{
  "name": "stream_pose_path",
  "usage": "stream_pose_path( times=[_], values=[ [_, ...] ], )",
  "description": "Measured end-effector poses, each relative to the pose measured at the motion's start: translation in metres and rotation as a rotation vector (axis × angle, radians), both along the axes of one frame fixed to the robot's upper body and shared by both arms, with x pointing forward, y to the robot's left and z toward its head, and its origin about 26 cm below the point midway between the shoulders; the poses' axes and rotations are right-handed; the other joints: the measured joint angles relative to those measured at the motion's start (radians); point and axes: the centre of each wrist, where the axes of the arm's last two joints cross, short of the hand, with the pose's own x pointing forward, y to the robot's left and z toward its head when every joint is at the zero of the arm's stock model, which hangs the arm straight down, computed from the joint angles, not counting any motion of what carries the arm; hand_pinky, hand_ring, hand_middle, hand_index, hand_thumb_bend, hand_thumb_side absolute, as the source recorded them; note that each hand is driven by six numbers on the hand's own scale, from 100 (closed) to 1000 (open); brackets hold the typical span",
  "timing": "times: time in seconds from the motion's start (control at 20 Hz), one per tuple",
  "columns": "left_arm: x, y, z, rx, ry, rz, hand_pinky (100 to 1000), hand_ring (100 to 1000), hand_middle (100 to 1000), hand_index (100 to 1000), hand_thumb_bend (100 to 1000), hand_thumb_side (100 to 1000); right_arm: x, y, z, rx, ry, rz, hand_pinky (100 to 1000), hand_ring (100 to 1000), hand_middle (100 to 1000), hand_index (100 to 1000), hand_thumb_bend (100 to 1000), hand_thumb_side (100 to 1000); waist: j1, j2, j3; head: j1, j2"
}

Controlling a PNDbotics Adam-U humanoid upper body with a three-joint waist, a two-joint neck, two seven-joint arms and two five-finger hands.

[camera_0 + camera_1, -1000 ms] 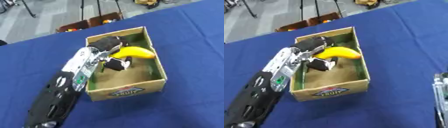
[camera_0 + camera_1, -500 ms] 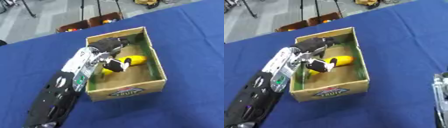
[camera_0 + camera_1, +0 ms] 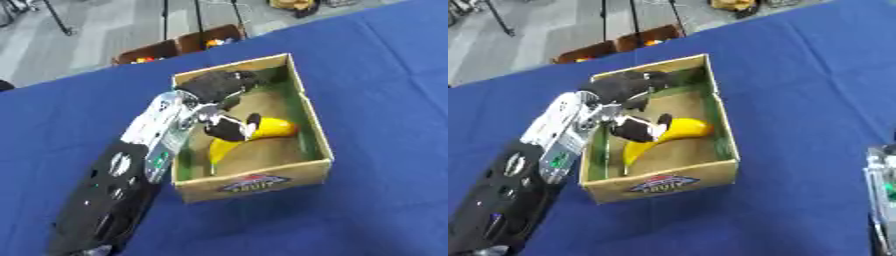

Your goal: Pick up objects on the table and place them in the box.

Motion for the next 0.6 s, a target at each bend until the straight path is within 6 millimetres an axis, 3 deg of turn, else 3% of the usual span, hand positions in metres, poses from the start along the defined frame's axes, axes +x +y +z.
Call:
stream_pose_path(
  times=[0.6],
  values=[
    [-0.035,0.029,0.032,-0.086,-0.186,0.020,130,450,883,958,100,413,0.000,-0.003,-0.003,0.017,0.005,-0.014,767,846,606,880,100,886,-0.024,-0.024,0.047,-0.027,0.009]
  ],
)
